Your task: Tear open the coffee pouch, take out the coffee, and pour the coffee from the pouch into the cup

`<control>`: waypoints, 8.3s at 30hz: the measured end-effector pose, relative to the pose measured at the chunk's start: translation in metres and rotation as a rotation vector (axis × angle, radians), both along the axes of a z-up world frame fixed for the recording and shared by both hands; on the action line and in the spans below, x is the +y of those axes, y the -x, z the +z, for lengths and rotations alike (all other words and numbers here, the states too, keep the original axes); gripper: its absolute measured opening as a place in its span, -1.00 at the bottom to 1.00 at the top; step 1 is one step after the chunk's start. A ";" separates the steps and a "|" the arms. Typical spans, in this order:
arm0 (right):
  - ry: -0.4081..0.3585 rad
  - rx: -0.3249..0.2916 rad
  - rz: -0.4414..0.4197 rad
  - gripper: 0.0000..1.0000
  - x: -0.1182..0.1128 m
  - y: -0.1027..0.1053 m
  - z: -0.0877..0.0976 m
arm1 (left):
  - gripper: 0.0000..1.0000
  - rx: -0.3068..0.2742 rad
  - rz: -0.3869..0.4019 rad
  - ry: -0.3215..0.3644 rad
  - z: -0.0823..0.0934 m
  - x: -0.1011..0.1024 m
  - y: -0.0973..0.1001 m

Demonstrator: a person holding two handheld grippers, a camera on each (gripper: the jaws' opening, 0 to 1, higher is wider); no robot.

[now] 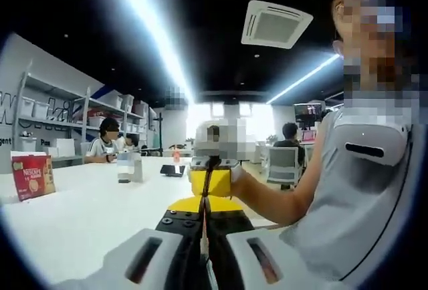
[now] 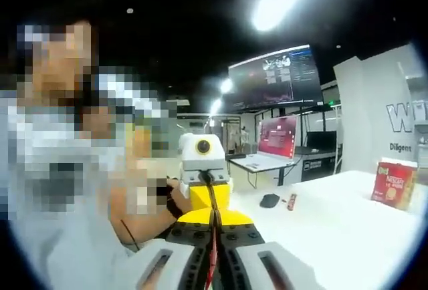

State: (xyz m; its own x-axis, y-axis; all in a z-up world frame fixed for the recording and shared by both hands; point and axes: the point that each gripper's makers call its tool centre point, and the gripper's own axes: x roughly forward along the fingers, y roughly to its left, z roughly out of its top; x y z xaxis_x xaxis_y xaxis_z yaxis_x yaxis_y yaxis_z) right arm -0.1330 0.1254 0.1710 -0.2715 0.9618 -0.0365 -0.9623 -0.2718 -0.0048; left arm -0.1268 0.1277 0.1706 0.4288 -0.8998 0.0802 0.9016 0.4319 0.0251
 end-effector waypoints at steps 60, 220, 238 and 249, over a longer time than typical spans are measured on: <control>0.102 0.443 0.220 -0.98 -0.009 -0.020 0.021 | -0.94 -0.584 0.161 -0.365 0.025 -0.016 -0.008; 0.108 -0.194 -0.204 -0.99 0.056 -0.045 0.012 | -0.98 0.175 0.286 0.294 0.031 0.050 -0.047; -0.011 -0.212 -0.549 -1.00 0.093 -0.073 0.010 | -0.99 -0.086 0.829 0.016 0.030 0.093 -0.068; -0.033 -0.178 -0.550 -1.00 0.092 -0.072 0.012 | -0.99 -0.138 0.901 -0.035 0.031 0.094 -0.067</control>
State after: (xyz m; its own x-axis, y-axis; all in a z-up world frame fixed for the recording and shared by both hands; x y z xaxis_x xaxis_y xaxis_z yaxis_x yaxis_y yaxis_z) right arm -0.0609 0.2173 0.1825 0.2764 0.9610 -0.0034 -0.9456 0.2713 -0.1798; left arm -0.0602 0.2213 0.2017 0.9592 -0.2319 0.1617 0.2116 0.9682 0.1337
